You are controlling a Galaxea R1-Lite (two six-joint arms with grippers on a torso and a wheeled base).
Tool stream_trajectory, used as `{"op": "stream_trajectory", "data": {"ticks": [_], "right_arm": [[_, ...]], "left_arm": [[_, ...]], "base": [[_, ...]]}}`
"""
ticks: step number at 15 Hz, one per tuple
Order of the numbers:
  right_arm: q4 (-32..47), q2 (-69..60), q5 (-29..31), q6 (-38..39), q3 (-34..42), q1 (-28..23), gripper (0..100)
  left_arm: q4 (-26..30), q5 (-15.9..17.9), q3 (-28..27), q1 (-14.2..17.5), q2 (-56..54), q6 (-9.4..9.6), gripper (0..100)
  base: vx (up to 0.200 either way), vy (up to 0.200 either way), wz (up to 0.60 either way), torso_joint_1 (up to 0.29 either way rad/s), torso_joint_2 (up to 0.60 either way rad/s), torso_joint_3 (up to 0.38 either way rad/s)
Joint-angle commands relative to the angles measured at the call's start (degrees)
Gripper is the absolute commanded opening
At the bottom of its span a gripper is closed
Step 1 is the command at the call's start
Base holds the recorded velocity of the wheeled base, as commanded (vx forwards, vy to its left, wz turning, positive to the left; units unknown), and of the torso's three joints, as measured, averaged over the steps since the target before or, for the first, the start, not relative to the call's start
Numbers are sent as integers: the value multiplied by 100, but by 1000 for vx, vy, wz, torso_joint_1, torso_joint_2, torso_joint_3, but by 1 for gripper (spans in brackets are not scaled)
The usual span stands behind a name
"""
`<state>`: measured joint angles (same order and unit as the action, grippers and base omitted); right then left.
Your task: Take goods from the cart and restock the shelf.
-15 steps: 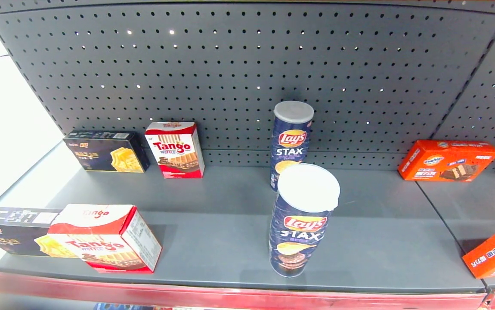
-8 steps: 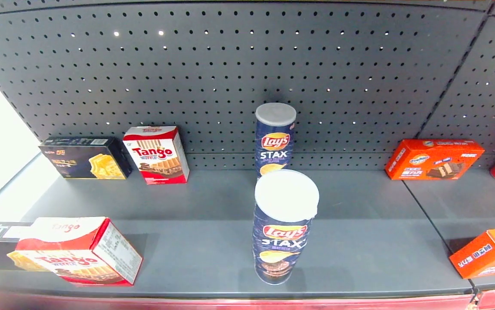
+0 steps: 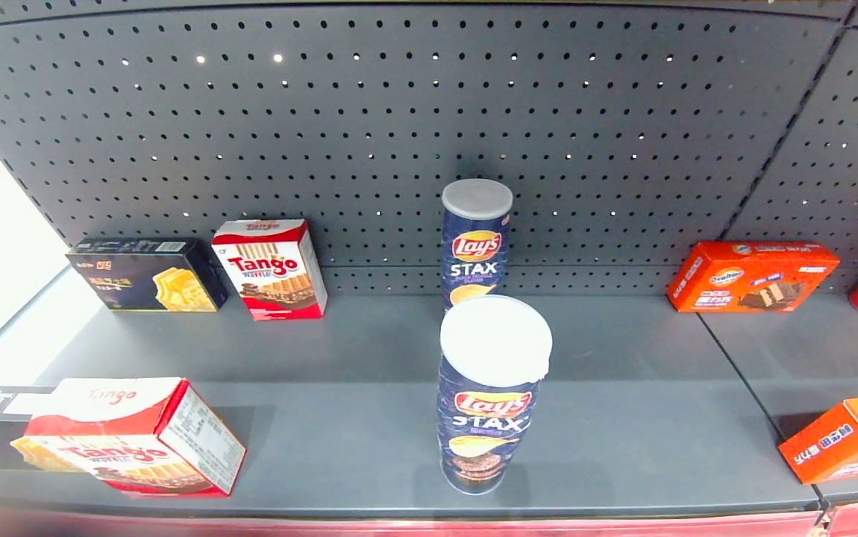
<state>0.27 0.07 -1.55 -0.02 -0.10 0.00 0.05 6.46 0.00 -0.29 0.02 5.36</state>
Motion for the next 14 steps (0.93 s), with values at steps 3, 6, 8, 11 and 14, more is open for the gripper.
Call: {"op": "stream_trajectory", "data": {"ticks": [3,6,8,11,14], "right_arm": [[0,1,-3,-6,1,0,100],[0,1,-3,-6,1,0,100],[0,1,-3,-6,1,0,100],[0,1,5,2,1,0,100],[0,1,5,2,1,0,100]], "left_arm": [[4,-4,0,3,-2,-9,100],[4,4,0,3,-2,0,100],[4,-4,0,3,-2,-18,100],[4,-4,0,-6,-2,-35,100],[4,-4,0,3,-2,-44,100]], "base": [[-133,0,0,0,2,5],[0,0,0,0,0,0],[0,0,0,0,0,0],[0,0,0,0,0,0],[-200,0,0,6,6,-1]]}}
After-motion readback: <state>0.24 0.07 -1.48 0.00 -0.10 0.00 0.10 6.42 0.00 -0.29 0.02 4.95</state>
